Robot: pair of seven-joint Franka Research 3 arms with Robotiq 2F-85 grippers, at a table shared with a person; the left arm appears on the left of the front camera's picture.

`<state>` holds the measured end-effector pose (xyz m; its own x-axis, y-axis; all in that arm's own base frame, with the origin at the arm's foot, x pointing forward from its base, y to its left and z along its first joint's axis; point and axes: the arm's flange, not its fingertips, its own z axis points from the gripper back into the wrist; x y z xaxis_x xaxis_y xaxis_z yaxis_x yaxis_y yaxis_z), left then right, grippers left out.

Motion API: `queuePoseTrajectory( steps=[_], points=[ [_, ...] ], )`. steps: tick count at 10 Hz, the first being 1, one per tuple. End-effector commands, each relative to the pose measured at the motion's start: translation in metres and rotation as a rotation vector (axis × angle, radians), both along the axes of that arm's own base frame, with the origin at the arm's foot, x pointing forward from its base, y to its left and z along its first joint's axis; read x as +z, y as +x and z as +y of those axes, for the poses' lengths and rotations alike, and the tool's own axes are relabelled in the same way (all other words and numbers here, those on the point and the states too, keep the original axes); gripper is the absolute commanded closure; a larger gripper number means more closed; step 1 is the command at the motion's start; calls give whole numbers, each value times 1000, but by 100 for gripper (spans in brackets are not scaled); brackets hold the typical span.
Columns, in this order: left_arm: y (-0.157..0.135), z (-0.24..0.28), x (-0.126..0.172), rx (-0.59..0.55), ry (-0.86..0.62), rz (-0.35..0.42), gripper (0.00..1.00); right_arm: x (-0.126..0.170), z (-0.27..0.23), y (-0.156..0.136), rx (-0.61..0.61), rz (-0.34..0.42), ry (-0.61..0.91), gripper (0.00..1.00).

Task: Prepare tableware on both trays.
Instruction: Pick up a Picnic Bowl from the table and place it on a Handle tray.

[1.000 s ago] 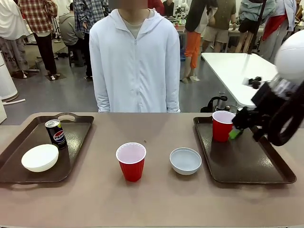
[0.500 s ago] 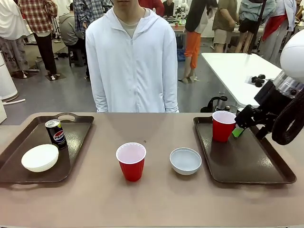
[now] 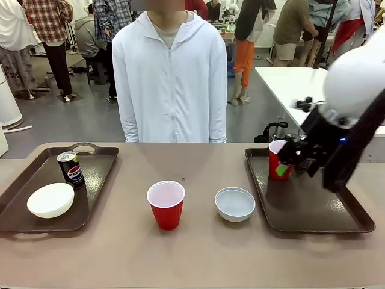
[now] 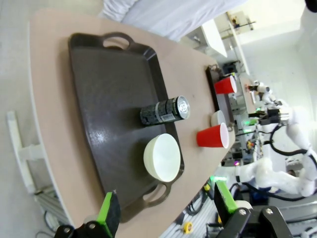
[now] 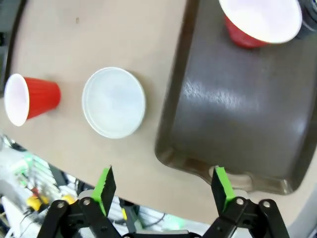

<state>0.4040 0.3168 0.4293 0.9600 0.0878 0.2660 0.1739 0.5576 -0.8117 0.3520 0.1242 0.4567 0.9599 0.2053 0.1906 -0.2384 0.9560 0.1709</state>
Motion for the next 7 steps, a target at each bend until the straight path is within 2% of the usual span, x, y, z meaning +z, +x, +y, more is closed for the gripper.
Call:
queuePoseTrajectory(
  steps=[1,2,5,7],
  points=[
    [-3,-2,1,1,1,-7,0,-9,46,15,-19,-47,-95,0],
    [-3,-2,1,1,1,-7,0,-17,64,19,-26,-65,-131,0],
    [-3,-2,1,1,1,-7,0,-47,99,29,-35,-6,-211,0],
    [-3,-2,1,1,1,-7,0,-67,110,35,-41,0,-231,0]
  ],
)
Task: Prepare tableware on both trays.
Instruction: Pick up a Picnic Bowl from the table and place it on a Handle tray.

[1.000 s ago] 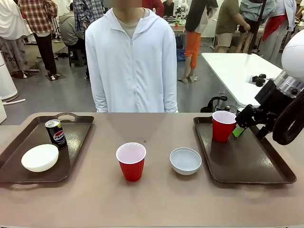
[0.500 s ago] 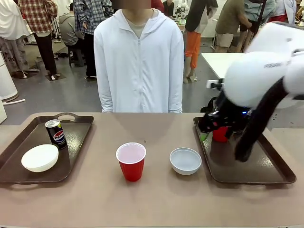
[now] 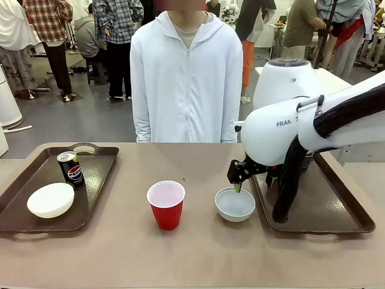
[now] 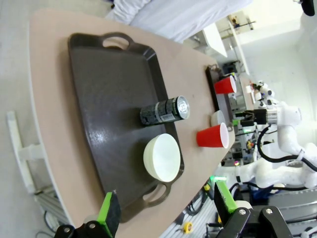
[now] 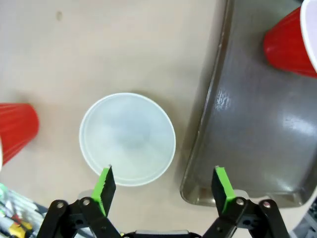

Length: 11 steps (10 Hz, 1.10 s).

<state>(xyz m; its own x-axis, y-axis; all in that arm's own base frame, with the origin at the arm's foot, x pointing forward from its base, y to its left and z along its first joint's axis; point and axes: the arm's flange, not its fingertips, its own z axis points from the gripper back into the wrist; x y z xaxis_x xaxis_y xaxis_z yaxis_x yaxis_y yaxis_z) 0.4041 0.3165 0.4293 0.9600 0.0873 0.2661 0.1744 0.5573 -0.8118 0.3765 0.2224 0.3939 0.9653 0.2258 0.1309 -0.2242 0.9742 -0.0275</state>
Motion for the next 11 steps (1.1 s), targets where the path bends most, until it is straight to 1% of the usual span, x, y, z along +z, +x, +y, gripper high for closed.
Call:
queuePoseTrajectory(
  steps=[1,3,4,5,6,7,8,10,11],
  points=[
    [-3,-1,1,2,1,-7,0,-11,14,11,-24,-16,-42,0],
    [-3,-1,1,2,1,-7,0,-28,10,15,-18,18,-47,0],
    [-3,-1,1,2,1,-7,0,-35,9,17,0,32,-26,2],
    [-3,-1,1,2,1,-7,0,-41,8,18,14,43,-15,17],
    [-3,-1,1,2,1,-7,0,-45,6,20,21,53,-10,62],
    [-3,-1,1,2,1,-7,0,-49,3,23,21,61,0,77],
    [-3,-1,1,2,1,-7,0,-51,1,23,21,75,8,100],
    [-3,-1,1,2,1,-7,0,-51,-3,24,24,83,8,100],
    [-3,-1,1,2,1,-7,0,-49,-4,25,25,82,10,94]
  ],
)
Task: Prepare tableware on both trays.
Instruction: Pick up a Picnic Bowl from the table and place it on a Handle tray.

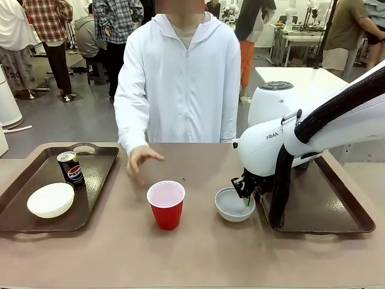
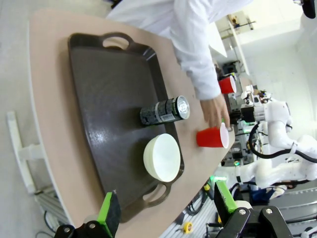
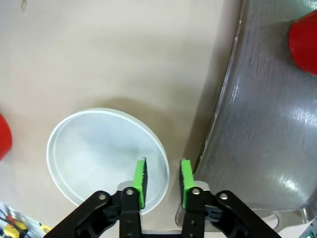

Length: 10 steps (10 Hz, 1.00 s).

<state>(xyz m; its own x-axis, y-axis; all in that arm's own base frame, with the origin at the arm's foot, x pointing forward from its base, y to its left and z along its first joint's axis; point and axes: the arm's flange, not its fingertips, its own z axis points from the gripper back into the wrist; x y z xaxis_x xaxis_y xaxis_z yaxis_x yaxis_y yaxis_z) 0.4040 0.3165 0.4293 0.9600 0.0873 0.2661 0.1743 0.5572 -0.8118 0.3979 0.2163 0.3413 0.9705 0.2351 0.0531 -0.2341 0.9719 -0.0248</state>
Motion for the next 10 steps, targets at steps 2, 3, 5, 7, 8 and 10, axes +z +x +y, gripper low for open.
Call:
queuePoseTrajectory(
  steps=[2,3,5,7,8,10],
  points=[
    [-3,-1,1,2,1,-7,0,4,1,4,16,5,32,100],
    [-3,-1,1,2,1,-7,0,5,0,4,16,5,37,100],
    [-3,-1,1,2,1,-7,0,14,-2,-1,32,3,53,100],
    [-3,-1,1,2,1,-7,0,50,-2,-25,69,42,55,100],
    [-3,-1,1,2,1,-7,0,78,-7,-42,81,28,50,100],
    [-3,-1,1,2,1,-7,0,116,-29,-60,76,-27,30,100]
  ],
)
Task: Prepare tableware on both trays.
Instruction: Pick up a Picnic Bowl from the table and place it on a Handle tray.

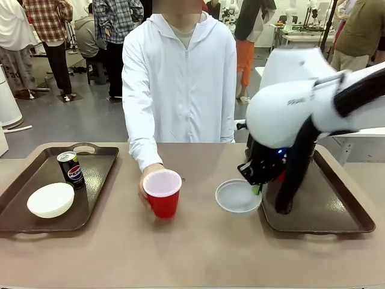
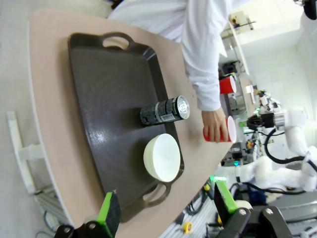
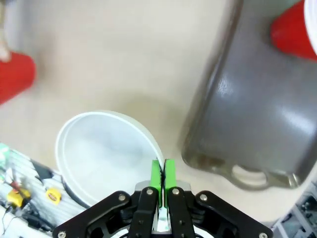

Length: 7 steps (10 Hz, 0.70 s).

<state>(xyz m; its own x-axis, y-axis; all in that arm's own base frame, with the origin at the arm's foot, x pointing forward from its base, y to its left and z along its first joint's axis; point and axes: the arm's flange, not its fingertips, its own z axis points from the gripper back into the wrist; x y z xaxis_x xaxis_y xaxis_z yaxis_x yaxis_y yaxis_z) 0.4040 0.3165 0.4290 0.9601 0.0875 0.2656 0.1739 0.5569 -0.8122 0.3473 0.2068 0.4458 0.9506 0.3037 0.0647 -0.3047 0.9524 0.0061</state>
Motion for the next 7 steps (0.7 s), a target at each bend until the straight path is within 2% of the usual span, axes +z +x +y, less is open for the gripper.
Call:
queuePoseTrajectory(
  steps=[1,5,7],
  points=[
    [-3,-1,1,2,2,-7,0,20,-40,-12,-19,-29,5,100],
    [-3,-1,1,2,2,-7,0,29,-152,-7,-114,-42,118,100],
    [-3,-1,1,2,2,-7,0,24,-187,-6,-157,-53,155,100]
  ],
)
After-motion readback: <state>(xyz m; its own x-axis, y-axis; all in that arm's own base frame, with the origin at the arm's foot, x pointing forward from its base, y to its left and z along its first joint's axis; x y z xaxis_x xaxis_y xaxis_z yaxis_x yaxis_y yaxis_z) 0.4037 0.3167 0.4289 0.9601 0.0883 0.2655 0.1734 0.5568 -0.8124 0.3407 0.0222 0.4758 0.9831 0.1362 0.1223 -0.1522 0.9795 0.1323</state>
